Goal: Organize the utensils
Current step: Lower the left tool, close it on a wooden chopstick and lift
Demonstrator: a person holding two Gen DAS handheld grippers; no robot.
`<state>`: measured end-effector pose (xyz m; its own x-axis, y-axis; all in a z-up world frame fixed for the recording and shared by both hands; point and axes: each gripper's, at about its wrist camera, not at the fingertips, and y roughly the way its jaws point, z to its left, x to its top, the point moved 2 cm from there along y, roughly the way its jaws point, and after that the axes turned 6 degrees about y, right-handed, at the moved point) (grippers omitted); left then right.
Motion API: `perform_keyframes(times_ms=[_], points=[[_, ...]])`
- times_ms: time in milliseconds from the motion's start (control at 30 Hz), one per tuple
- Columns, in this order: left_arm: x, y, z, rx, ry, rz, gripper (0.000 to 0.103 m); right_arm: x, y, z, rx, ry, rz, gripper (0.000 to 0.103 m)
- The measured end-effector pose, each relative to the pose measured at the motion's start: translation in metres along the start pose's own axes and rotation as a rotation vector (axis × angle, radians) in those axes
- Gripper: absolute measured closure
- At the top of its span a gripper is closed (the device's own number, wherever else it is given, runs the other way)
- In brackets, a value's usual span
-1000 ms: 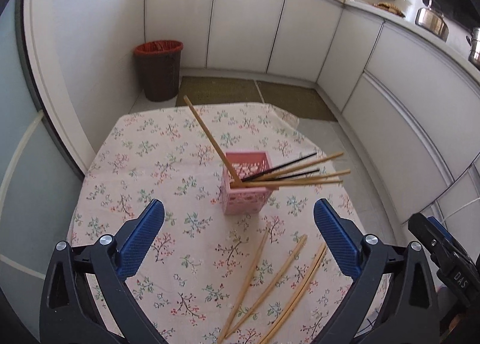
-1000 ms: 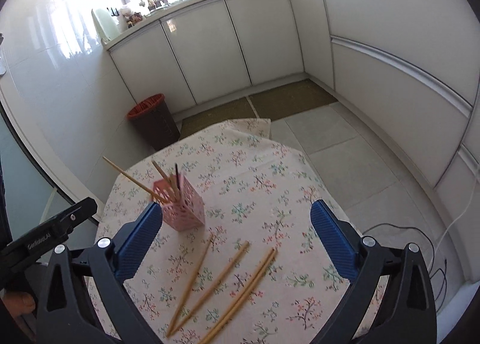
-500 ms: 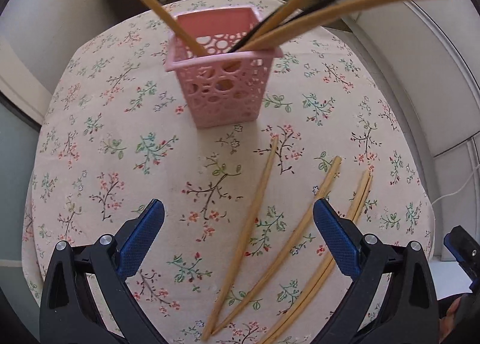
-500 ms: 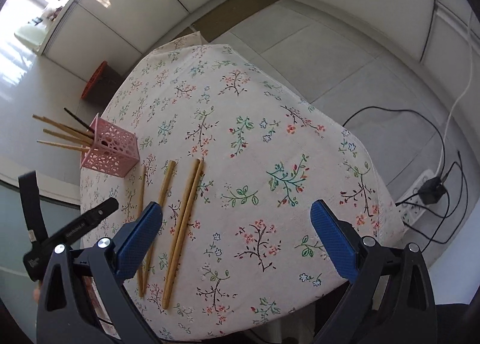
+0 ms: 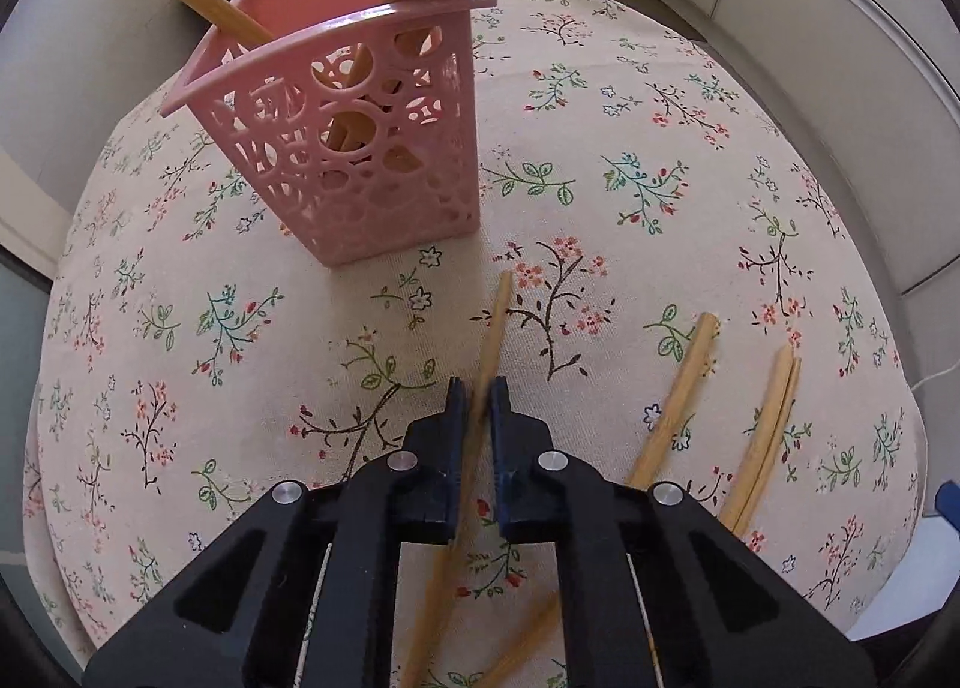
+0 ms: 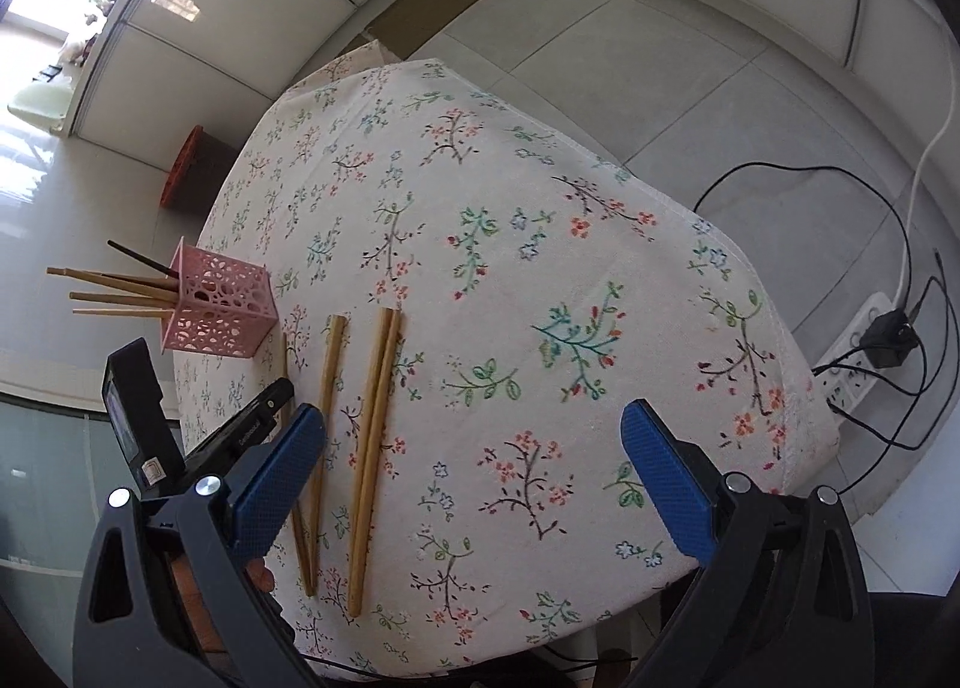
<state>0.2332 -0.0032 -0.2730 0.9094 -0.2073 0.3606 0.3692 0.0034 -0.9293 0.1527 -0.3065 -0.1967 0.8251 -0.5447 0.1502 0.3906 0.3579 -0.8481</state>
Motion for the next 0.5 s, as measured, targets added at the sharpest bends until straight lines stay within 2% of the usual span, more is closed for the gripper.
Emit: perform_keyframes(times_ms=[133,267,367,500], points=[[-0.008,-0.012,0.01,-0.032,-0.003,-0.022,0.098,0.0,0.012,0.037,-0.021,-0.09,-0.007,0.007],[-0.018,-0.044,0.023,-0.039,0.019,-0.073,0.098,-0.002,0.037,0.078,-0.034,-0.153,0.01,0.008],[-0.026,-0.076,0.029,-0.051,0.022,-0.14,0.098,-0.007,0.064,0.107,-0.112,-0.241,0.02,0.014],[-0.039,-0.108,0.041,-0.079,-0.024,-0.21,0.098,-0.017,0.096,0.127,-0.212,-0.318,0.013,0.023]])
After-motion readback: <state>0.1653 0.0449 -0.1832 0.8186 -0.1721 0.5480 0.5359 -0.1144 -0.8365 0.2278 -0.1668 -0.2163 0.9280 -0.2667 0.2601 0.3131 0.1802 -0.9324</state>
